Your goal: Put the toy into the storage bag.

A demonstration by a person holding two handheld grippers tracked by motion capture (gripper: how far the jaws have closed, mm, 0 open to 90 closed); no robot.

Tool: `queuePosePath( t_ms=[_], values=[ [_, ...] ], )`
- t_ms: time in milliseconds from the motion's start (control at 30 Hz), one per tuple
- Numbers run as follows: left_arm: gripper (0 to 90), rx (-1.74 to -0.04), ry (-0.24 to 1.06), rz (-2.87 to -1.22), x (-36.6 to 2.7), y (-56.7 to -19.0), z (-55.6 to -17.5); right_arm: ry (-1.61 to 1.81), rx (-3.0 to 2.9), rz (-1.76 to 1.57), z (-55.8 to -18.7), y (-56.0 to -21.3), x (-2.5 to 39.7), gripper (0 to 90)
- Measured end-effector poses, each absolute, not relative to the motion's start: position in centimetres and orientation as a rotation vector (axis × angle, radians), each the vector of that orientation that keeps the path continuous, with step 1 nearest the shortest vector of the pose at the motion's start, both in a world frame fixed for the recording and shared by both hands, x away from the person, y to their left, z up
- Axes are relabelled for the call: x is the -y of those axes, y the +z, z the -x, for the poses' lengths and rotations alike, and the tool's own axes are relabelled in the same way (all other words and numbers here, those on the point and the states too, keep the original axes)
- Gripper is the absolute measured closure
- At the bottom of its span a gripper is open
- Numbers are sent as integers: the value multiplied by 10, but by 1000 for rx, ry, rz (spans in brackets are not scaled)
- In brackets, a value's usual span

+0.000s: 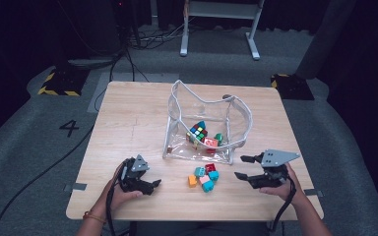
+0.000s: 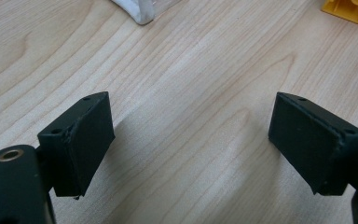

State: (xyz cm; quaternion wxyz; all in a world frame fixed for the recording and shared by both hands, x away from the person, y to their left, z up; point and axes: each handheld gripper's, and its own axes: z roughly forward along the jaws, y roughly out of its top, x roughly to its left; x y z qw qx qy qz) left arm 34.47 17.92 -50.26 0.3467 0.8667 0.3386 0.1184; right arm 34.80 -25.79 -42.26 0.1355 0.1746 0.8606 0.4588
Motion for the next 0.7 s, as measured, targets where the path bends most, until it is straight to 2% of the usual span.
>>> queuePosePath(
  t_ms=[200,333,400,700],
  values=[
    [143,-879,303,-2251,-179,-503,-344,1277,-2585,-459,-346,-449,238,384],
    [143,-883,301,-2245,-179,-503,-344,1263,-2618,-446,-350,-461,228,420],
    [142,-882,301,-2246,-179,-503,-344,1149,-2624,-449,-352,-473,213,446],
    [142,-878,294,-2247,-179,-503,-344,1180,-2626,-427,-363,-480,199,447]
  ],
)
